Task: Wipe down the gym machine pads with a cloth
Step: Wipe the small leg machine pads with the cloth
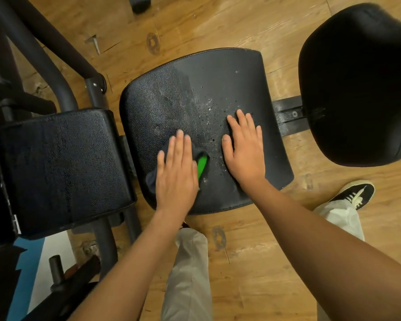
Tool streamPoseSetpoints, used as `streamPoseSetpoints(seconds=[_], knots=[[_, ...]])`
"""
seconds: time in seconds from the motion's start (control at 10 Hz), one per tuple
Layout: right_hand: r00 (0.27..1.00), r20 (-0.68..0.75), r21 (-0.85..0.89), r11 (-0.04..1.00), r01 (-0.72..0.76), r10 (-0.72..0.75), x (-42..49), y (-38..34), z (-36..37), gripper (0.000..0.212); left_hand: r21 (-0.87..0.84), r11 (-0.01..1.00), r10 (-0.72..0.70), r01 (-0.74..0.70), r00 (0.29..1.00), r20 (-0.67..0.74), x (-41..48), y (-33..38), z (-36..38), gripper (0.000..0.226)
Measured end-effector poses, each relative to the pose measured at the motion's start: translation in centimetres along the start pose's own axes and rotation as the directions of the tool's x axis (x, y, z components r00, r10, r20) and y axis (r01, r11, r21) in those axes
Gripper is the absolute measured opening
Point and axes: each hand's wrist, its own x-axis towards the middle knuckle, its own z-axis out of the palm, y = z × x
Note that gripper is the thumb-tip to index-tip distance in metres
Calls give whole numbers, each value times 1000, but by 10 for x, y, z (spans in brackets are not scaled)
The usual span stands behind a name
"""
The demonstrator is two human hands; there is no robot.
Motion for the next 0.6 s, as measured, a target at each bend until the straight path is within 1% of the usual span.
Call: streamPoseSetpoints(seconds=[0.2, 0.3, 0.4, 0.5, 0.6], knots=[[1000, 0, 2, 1000, 2, -2, 0, 1, 1, 48, -93, 993, -82, 73, 992, -98, 130, -14, -35, 61], [1000, 1, -2, 1000, 3, -3, 1, 1, 0, 48, -100, 993, -80, 69, 990, -113, 170, -13, -46, 62], [1000, 4, 2, 1000, 1, -1, 1, 1, -1, 48, -62, 998, -36, 29, 992, -118, 165, -17, -42, 62], [1000, 5, 2, 1000, 4, -4, 1, 1, 0, 48, -68, 998, 1, -9, 994, -106, 121, -17, -31, 62], [1000, 2, 0, 1000, 1, -1, 1, 2, 1, 49, -48, 999, 16, -19, 998, -67, 41, -4, -12, 63]])
